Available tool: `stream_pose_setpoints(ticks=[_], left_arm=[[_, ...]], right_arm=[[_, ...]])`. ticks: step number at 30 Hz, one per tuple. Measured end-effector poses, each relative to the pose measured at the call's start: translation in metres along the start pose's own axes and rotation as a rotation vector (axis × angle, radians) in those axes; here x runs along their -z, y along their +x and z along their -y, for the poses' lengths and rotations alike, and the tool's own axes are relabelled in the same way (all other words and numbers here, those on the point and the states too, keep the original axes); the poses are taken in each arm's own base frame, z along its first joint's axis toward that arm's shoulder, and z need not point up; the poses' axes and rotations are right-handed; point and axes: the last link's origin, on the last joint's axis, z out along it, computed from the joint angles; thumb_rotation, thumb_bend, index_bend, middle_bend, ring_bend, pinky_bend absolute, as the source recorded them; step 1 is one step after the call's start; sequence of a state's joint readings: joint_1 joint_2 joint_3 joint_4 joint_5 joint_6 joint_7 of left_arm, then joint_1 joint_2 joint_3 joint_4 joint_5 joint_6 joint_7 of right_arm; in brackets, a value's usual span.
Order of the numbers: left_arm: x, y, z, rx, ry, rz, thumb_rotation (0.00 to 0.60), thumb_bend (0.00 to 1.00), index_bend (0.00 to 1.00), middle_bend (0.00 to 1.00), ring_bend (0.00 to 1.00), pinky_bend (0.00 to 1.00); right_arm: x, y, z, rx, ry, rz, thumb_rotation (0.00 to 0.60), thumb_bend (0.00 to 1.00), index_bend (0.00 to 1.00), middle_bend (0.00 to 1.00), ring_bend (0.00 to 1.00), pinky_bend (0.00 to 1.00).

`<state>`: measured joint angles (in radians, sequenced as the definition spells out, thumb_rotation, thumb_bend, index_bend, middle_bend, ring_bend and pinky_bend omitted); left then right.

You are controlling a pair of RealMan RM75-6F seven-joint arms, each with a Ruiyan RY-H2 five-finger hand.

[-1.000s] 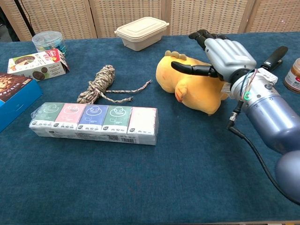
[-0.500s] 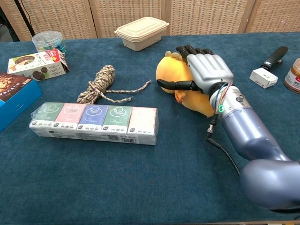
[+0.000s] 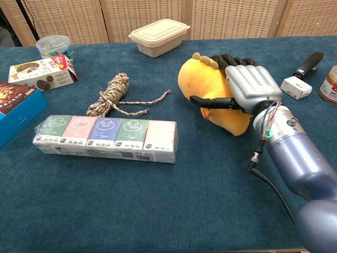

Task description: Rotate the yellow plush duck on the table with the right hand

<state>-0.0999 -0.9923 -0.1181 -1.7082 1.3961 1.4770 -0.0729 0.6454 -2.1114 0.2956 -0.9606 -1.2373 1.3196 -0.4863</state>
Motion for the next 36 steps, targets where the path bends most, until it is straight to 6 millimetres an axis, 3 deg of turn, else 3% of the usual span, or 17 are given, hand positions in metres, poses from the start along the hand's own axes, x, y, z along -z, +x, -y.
stream_pose_setpoints(ticks=[6, 10, 16, 22, 29, 36], left_arm=[[0.0, -0.001, -0.001, -0.006, -0.001, 0.005, 0.6, 0.02, 0.0, 0.0, 0.0, 0.0], [0.0, -0.001, -0.002, -0.009, -0.003, 0.007, 0.6, 0.02, 0.0, 0.0, 0.0, 0.0], [-0.001, -0.002, -0.001, -0.011, 0.0, 0.013, 0.6, 0.02, 0.0, 0.0, 0.0, 0.0], [-0.002, -0.003, 0.0, -0.011, 0.006, 0.015, 0.6, 0.02, 0.0, 0.0, 0.0, 0.0], [-0.003, -0.005, -0.001, -0.017, 0.005, 0.027, 0.6, 0.02, 0.0, 0.0, 0.0, 0.0], [-0.002, -0.006, -0.002, -0.024, 0.003, 0.028, 0.6, 0.02, 0.0, 0.0, 0.0, 0.0]], right_arm=[[0.016, 0.012, -0.012, 0.002, -0.015, 0.003, 0.085, 0.09, 0.0, 0.0, 0.0, 0.0], [0.017, 0.024, -0.011, -0.006, 0.007, -0.015, 0.086, 0.09, 0.0, 0.0, 0.0, 0.0], [-0.002, 0.032, 0.018, 0.006, 0.075, -0.025, 0.086, 0.09, 0.0, 0.0, 0.0, 0.0], [-0.022, 0.022, 0.038, 0.031, 0.1, -0.001, 0.09, 0.09, 0.0, 0.0, 0.0, 0.0], [-0.042, 0.009, 0.039, 0.051, 0.072, 0.005, 0.096, 0.09, 0.0, 0.0, 0.0, 0.0], [-0.054, 0.006, 0.026, 0.037, 0.019, 0.007, 0.101, 0.09, 0.0, 0.0, 0.0, 0.0]])
